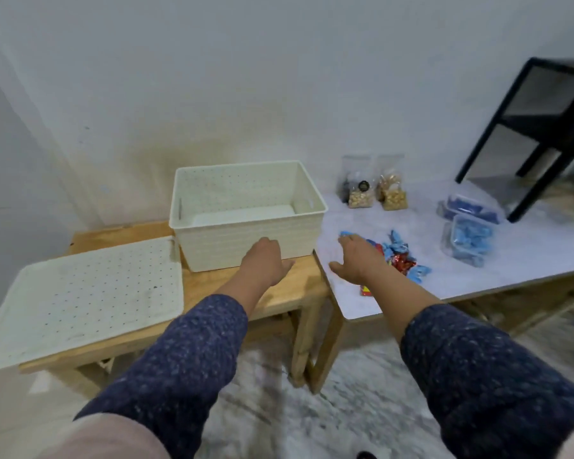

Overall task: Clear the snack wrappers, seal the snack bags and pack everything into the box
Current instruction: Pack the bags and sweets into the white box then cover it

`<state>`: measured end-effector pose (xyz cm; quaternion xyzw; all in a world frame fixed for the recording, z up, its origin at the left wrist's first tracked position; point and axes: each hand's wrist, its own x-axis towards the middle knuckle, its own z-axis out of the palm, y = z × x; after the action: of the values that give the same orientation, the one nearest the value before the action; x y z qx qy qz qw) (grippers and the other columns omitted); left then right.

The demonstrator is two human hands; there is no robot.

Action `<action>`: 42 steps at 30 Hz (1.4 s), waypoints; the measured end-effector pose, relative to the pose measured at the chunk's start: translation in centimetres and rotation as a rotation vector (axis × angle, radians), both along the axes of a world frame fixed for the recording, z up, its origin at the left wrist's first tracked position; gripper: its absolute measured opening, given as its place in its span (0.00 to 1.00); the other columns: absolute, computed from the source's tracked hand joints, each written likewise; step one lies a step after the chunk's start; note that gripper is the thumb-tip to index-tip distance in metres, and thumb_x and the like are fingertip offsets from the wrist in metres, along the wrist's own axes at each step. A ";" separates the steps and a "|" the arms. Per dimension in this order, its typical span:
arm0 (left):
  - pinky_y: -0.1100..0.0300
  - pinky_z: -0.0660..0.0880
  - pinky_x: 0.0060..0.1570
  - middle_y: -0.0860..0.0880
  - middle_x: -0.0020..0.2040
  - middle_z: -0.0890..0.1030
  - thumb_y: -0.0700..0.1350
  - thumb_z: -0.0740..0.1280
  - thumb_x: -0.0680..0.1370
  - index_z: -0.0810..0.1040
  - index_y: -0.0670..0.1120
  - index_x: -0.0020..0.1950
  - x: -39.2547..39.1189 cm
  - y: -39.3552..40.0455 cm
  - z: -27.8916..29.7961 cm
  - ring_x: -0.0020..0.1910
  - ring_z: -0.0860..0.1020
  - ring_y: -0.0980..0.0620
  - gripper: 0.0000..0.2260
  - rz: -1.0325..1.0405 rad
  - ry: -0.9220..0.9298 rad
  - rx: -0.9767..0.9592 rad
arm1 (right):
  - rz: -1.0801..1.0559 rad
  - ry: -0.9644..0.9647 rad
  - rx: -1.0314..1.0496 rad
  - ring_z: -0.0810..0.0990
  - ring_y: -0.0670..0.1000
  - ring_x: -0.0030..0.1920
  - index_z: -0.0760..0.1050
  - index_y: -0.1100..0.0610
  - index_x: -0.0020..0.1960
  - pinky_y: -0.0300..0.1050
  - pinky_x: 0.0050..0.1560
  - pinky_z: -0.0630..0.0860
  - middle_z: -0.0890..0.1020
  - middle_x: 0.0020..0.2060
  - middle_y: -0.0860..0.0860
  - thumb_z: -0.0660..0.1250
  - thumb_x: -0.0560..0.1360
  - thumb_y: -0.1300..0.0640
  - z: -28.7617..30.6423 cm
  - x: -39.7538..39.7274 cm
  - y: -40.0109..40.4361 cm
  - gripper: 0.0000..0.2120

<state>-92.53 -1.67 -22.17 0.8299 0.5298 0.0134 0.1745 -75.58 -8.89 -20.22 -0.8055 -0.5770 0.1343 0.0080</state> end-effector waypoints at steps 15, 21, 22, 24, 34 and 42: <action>0.51 0.69 0.63 0.42 0.67 0.68 0.57 0.60 0.78 0.66 0.40 0.70 27.2 -3.2 0.3 0.67 0.68 0.43 0.27 -0.172 -0.003 0.068 | -0.193 -0.087 0.015 0.69 0.58 0.67 0.64 0.61 0.69 0.52 0.65 0.69 0.69 0.66 0.58 0.62 0.75 0.47 0.9 27.0 -7.7 0.28; 0.51 0.68 0.64 0.42 0.69 0.67 0.56 0.59 0.79 0.64 0.40 0.72 31.1 -0.3 -0.3 0.68 0.67 0.43 0.27 -0.126 0.062 0.077 | -0.175 -0.068 0.001 0.68 0.58 0.68 0.63 0.61 0.71 0.53 0.66 0.69 0.67 0.68 0.58 0.63 0.75 0.48 0.6 32.5 -5.3 0.29; 0.51 0.68 0.64 0.42 0.69 0.67 0.57 0.59 0.79 0.64 0.40 0.71 31.6 0.5 -0.3 0.68 0.67 0.43 0.27 -0.117 0.073 0.079 | -0.171 -0.065 0.002 0.68 0.58 0.68 0.63 0.61 0.71 0.53 0.66 0.69 0.67 0.69 0.58 0.63 0.76 0.48 0.6 33.2 -4.4 0.29; 0.51 0.69 0.62 0.42 0.68 0.68 0.57 0.59 0.79 0.65 0.40 0.71 32.5 2.4 -0.1 0.67 0.68 0.43 0.28 -0.108 0.101 0.089 | -0.156 -0.060 0.008 0.67 0.58 0.69 0.62 0.62 0.71 0.52 0.66 0.67 0.66 0.69 0.58 0.63 0.76 0.48 0.7 34.4 -2.3 0.29; 0.53 0.71 0.56 0.40 0.61 0.72 0.54 0.60 0.79 0.70 0.39 0.65 36.9 14.8 2.0 0.60 0.73 0.42 0.22 -0.026 0.012 0.098 | -0.121 -0.018 0.113 0.66 0.57 0.69 0.60 0.61 0.73 0.50 0.66 0.67 0.65 0.69 0.57 0.62 0.77 0.48 3.1 39.9 9.9 0.29; 0.54 0.67 0.64 0.39 0.70 0.63 0.54 0.63 0.77 0.63 0.48 0.73 39.4 20.4 -2.7 0.68 0.67 0.40 0.26 0.117 -0.120 -0.095 | -0.088 0.212 0.054 0.69 0.57 0.68 0.63 0.50 0.72 0.48 0.67 0.68 0.63 0.70 0.57 0.67 0.74 0.51 -1.1 43.8 17.2 0.28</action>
<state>-53.16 18.76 -24.89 0.7859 0.5661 0.0479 0.2440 -31.76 8.28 -21.33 -0.8108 -0.5404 0.2030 0.0965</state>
